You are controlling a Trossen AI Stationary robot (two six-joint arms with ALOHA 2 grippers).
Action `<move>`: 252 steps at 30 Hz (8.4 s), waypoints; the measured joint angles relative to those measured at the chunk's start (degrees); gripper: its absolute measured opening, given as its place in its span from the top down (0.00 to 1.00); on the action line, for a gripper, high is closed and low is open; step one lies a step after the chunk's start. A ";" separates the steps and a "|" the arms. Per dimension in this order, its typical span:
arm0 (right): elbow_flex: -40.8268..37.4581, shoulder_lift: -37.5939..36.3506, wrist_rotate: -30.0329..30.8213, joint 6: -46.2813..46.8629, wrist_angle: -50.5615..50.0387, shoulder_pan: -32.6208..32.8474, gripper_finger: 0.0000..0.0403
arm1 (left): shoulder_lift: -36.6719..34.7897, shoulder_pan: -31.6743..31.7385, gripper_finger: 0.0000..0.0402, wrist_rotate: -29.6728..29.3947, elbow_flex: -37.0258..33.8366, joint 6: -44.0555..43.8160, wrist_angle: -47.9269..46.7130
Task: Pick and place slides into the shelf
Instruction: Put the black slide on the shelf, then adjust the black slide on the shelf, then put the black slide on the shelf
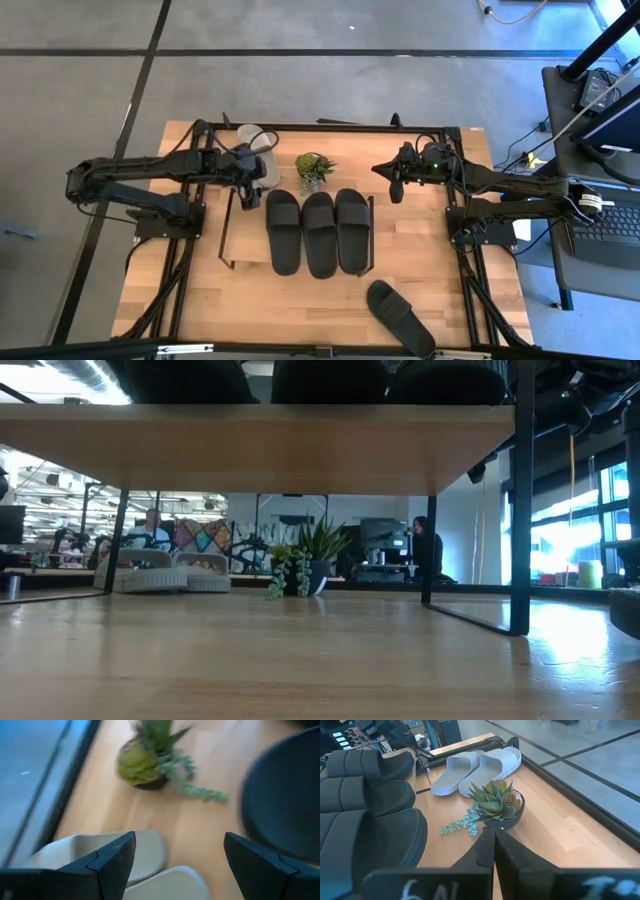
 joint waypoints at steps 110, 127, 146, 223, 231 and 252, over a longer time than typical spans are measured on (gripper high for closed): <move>0.02 -0.02 -1.14 -0.23 0.28 0.02 0.98 | 1.93 -9.14 0.27 5.03 7.63 4.36 4.63; 19.54 5.24 1.44 -8.97 -13.79 19.89 0.99 | 1.97 -14.60 0.27 3.85 7.67 3.80 4.63; 60.69 44.35 4.94 -11.97 -40.56 39.47 1.00 | 2.01 -14.51 0.27 4.26 7.67 3.80 4.18; 72.30 44.53 35.27 6.41 -70.20 41.46 0.99 | -12.32 -18.73 0.27 4.40 4.80 5.90 1.26; 72.30 44.41 35.98 25.14 -81.18 50.86 0.99 | -25.06 -18.37 0.27 -5.09 -6.75 5.99 9.32; 54.69 44.54 37.33 55.56 -79.88 70.86 0.96 | -39.89 -16.11 0.27 -12.03 -17.64 4.02 16.64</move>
